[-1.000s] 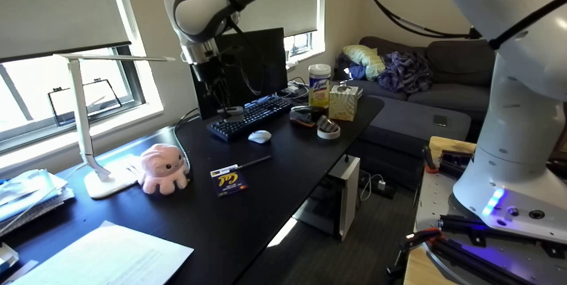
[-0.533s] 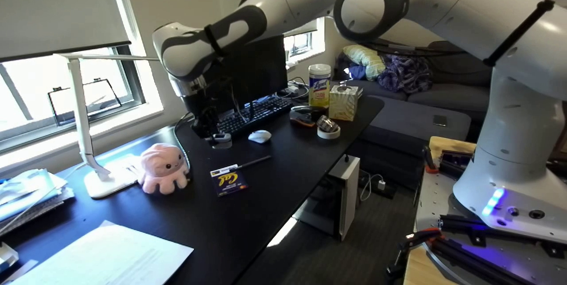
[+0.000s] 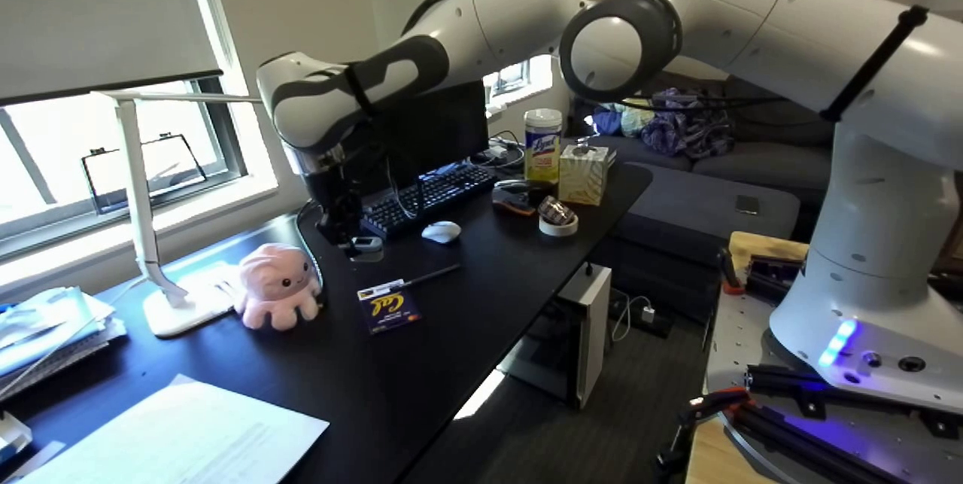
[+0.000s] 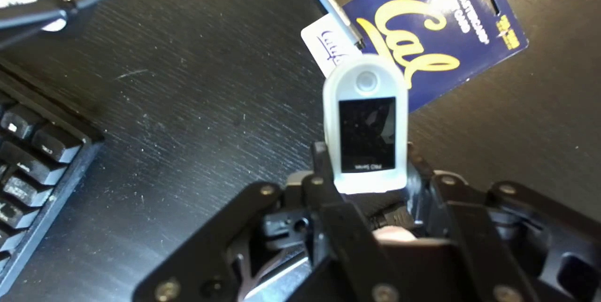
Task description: Put the pulse oximeter nest to the octopus plush toy
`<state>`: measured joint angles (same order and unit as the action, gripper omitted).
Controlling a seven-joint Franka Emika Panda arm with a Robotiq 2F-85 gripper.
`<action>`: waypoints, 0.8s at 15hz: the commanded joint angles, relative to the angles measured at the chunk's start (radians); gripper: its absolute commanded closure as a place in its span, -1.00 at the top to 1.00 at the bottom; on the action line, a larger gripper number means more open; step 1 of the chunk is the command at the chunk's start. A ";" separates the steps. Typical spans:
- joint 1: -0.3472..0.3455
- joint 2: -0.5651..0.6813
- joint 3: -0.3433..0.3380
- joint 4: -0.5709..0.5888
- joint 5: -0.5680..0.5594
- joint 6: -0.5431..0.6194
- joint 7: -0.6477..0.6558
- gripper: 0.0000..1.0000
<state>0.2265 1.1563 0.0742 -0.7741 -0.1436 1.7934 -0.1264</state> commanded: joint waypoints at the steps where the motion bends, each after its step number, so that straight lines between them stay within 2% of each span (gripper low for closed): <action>1: -0.023 0.046 0.010 0.018 0.036 0.116 0.059 -0.73; 3: -0.037 0.073 0.004 0.017 0.054 0.189 0.117 -0.73; 12: -0.121 0.138 0.043 0.043 0.215 0.245 0.217 -0.73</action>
<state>0.1245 1.2710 0.0936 -0.7719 0.0305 2.0194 0.0577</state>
